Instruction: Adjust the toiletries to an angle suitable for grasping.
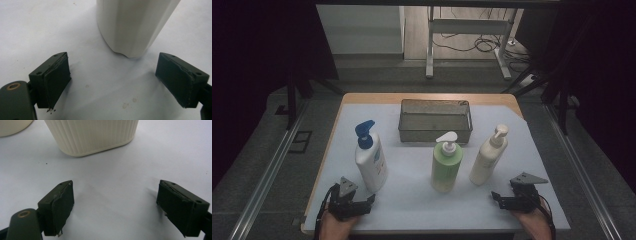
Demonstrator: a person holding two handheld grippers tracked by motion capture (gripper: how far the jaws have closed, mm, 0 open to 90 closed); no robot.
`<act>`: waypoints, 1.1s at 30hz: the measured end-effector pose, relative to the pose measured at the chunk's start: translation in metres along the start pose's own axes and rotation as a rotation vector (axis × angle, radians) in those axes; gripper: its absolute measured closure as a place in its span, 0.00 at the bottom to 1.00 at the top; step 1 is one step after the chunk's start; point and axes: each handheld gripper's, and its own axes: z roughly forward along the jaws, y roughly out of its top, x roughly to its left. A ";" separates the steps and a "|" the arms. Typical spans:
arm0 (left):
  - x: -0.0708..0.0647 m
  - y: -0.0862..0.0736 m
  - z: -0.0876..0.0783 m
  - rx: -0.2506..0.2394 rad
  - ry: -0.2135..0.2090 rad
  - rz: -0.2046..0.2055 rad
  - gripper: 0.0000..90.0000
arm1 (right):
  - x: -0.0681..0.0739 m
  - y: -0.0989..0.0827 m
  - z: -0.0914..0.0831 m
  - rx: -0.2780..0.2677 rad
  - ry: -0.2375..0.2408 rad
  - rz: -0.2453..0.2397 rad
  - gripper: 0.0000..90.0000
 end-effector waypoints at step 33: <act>0.000 0.000 0.000 0.001 0.002 0.001 0.13 | -0.013 0.020 -0.014 -0.032 0.039 0.034 0.55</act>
